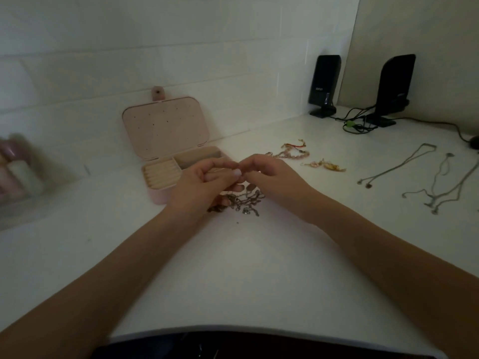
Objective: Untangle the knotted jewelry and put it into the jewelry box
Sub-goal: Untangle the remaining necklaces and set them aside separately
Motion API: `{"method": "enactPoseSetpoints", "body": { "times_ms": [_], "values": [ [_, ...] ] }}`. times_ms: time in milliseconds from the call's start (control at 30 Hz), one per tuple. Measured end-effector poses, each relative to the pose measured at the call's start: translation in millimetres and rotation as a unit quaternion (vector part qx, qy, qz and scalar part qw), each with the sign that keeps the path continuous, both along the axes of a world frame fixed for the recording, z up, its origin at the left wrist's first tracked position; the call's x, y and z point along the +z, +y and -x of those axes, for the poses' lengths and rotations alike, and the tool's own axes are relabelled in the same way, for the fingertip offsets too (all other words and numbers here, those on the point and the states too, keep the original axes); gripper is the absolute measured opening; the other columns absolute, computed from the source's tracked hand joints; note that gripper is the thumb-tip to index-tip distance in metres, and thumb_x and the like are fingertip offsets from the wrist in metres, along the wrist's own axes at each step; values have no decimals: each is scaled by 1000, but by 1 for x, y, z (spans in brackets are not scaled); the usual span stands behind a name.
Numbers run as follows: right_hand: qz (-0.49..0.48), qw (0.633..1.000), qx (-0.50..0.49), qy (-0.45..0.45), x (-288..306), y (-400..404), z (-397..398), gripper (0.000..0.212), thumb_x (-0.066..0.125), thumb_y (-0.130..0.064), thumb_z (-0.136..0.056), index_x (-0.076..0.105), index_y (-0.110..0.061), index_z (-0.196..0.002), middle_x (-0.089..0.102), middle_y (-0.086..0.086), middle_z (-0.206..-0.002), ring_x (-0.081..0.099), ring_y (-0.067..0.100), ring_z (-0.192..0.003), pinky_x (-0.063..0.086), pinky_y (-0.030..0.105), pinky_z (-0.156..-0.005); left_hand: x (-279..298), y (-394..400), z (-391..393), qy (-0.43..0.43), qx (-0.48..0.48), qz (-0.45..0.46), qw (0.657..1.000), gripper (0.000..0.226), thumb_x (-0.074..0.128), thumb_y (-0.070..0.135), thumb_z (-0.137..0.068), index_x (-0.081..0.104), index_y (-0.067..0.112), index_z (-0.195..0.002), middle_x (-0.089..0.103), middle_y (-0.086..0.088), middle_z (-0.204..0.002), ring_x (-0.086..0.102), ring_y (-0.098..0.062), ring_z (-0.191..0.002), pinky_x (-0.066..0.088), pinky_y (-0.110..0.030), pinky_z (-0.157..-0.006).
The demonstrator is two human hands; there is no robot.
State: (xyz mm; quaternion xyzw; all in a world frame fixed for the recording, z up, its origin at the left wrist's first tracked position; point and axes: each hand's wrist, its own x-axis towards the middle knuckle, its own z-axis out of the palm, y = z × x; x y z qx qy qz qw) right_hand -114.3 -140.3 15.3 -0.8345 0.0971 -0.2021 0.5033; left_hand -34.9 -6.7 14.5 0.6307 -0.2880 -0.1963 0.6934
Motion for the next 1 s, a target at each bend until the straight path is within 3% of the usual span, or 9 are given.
{"method": "enactPoseSetpoints", "body": {
  "times_ms": [167, 300, 367, 467, 567, 700, 800, 900, 1000],
  "values": [
    [-97, 994, 49, 15, 1, 5, 3, 18, 59, -9, -90, 68, -13, -104, 72, 2, -86, 65, 5, -73, 50, 17, -67, 3, 2, 1, -23, 30, -12, 999, 15, 68, 12, -84, 62, 6, -97, 72, -2, -68, 67, -11, -55, 44, -17, -40],
    [-147, 988, 54, -17, -2, 7, 2, 11, 73, -7, -81, 71, -11, -91, 74, 6, -80, 70, 10, -73, 55, 19, -77, 3, 1, 4, -19, 19, -31, 999, 10, 65, 13, -87, 59, 9, -93, 71, -2, -66, 68, -12, -56, 44, -18, -39],
    [-132, 991, 12, -31, -3, 5, 2, 11, 77, -7, -77, 71, -9, -86, 73, 4, -75, 67, 8, -68, 54, 18, -72, 4, 0, 6, 4, -5, -28, 1000, 9, 58, 16, -93, 58, 7, -96, 70, -3, -68, 68, -12, -56, 46, -18, -39],
    [-79, 996, -27, -37, -3, 2, 2, 5, 78, -11, -78, 74, -11, -82, 73, 8, -75, 66, 12, -66, 57, 31, -77, 6, -1, 7, 35, -21, -19, 999, 18, 49, 20, -99, 59, 6, -95, 71, -7, -76, 68, -14, -56, 49, -19, -43],
    [-42, 995, -66, -62, 2, 0, 3, 3, 74, -12, -81, 74, -12, -78, 70, 6, -68, 63, 9, -61, 56, 30, -70, 5, -1, 7, 29, -16, -25, 999, 7, 56, 13, -95, 58, 7, -97, 73, -8, -77, 68, -15, -56, 53, -20, -48],
    [-157, 980, -70, -99, 12, -2, 6, 12, 62, -6, -91, 66, 4, -94, 66, 7, -73, 62, 7, -57, 55, 22, -64, -1, -1, 5, -50, -1, -54, 997, 13, 69, 4, -84, 61, 10, -92, 71, -4, -70, 63, -15, -51, 51, -24, -52],
    [-226, 966, -55, -112, 16, 1, 7, 12, 53, -7, -97, 61, 2, -96, 63, 8, -73, 63, 11, -61, 58, 26, -67, -5, -1, 3, -140, 25, -72, 987, 12, 72, 7, -83, 67, 17, -84, 70, 1, -70, 65, -15, -53, 53, -29, -58],
    [-321, 936, -42, -141, 23, 2, 8, 15, 45, -11, -101, 54, -3, -92, 60, 8, -71, 63, 16, -63, 59, 29, -67, -4, 3, 2, -224, 63, -94, 968, 10, 70, 11, -85, 70, 20, -82, 71, 2, -69, 69, -14, -56, 48, -17, -47],
    [-370, 915, -52, -148, 28, -5, 10, 16, 43, -12, -102, 54, -7, -91, 57, 6, -67, 62, 14, -57, 58, 28, -63, -2, 4, 3, -201, 59, -72, 975, 6, 66, 10, -88, 71, 7, -89, 72, -6, -74, 69, -17, -58, 44, -13, -44]
  ]
}}
